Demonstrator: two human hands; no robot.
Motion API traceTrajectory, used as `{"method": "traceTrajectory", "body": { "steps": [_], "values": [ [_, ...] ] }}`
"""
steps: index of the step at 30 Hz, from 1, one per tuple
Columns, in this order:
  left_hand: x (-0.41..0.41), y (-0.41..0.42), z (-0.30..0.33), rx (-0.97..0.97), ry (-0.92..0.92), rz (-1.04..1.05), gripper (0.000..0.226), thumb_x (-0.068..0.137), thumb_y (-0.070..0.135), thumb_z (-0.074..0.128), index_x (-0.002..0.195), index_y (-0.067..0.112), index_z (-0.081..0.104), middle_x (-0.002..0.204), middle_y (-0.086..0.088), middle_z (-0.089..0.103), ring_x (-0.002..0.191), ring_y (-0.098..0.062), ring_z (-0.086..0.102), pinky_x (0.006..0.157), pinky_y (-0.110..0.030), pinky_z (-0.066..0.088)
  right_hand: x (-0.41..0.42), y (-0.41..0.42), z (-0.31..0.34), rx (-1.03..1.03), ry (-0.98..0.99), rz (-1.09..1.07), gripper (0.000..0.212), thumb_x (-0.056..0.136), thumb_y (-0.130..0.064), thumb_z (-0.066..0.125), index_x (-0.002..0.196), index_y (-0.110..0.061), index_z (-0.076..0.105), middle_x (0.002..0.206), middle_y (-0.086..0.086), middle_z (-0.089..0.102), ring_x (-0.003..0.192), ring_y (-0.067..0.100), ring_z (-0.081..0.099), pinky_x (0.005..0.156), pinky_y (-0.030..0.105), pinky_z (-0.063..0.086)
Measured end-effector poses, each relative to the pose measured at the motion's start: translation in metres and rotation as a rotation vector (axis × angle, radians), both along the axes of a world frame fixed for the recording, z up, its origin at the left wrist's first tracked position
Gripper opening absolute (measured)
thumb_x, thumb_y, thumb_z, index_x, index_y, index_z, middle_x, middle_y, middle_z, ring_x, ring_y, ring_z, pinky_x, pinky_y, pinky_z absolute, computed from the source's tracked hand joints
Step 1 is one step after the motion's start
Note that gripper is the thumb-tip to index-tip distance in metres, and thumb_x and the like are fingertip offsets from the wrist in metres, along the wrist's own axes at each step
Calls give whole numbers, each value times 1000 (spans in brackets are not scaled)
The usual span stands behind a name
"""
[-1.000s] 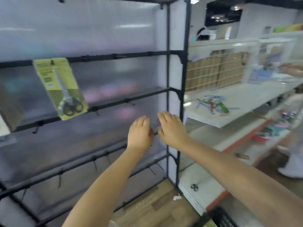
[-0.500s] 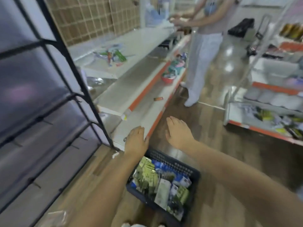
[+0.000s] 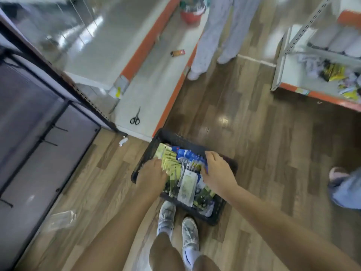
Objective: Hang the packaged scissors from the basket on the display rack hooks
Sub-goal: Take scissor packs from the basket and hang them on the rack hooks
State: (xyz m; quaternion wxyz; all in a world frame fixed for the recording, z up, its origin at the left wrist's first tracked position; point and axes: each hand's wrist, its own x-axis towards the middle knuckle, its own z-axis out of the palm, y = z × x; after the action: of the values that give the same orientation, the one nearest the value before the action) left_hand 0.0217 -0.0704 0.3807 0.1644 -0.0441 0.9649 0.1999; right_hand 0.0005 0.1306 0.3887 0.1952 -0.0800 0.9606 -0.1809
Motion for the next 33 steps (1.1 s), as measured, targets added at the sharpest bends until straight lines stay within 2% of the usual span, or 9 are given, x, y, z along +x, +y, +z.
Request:
{"method": "traceTrajectory", "body": {
  "steps": [3,7,9,13,19,22,25,29,33],
  "values": [
    [4,-10,-55,37,-66,0,13,91,8,50,79,10,44,78,3,40,78,-20,47,60,-27,20,0,-6,-59,-40,-115,-76,51,99,-24,41,145,-8,27,145,7,36,127,20,43,101,28,37],
    [5,-20,-149,30,-170,-35,13,93,14,48,83,13,41,85,2,41,83,-21,50,60,-28,25,-7,-16,-157,-61,-228,-169,49,100,-26,41,144,-9,28,144,8,35,124,22,45,97,32,42],
    [3,-23,-197,30,-233,-36,5,95,16,46,92,11,46,93,-1,45,93,-22,51,64,-29,30,-8,-24,-211,-71,-274,-216,52,100,-26,41,146,-8,25,148,7,31,130,22,39,101,32,37],
    [-1,-28,-285,24,-316,-31,33,98,19,42,128,5,46,131,-8,48,120,-22,46,92,-30,36,-2,-45,-310,-130,-381,-290,54,100,-27,41,147,-8,22,150,7,29,136,22,32,104,30,32],
    [-12,-31,-400,43,-375,72,30,97,22,46,124,8,48,120,-9,52,113,-26,51,88,-34,42,-4,-78,-426,-227,-485,-423,50,96,-32,50,137,-7,36,138,11,42,122,26,45,98,37,39],
    [-29,-30,-441,30,-330,39,36,97,23,47,131,12,45,129,-8,49,117,-23,48,93,-35,43,-9,-85,-465,-280,-479,-440,48,94,-32,55,134,-10,41,133,9,47,119,24,47,91,30,39],
    [-47,-29,-467,16,-268,11,29,94,18,51,122,10,51,123,-9,51,113,-24,47,87,-34,41,-13,-88,-490,-293,-440,-429,42,90,-33,60,124,-11,48,120,9,50,111,22,48,78,22,34],
    [-55,-25,-485,-58,-218,61,20,91,18,54,109,9,55,110,-8,57,103,-24,49,71,-31,38,-18,-93,-508,-264,-398,-453,62,83,-41,67,130,-11,42,124,8,41,117,24,42,93,31,39],
    [-52,-20,-487,-129,-182,145,17,88,20,57,103,12,57,106,-7,58,106,-26,48,74,-32,37,-23,-100,-511,-257,-362,-430,78,80,-38,70,141,-10,31,139,8,34,129,25,29,106,32,28]
  ]
}}
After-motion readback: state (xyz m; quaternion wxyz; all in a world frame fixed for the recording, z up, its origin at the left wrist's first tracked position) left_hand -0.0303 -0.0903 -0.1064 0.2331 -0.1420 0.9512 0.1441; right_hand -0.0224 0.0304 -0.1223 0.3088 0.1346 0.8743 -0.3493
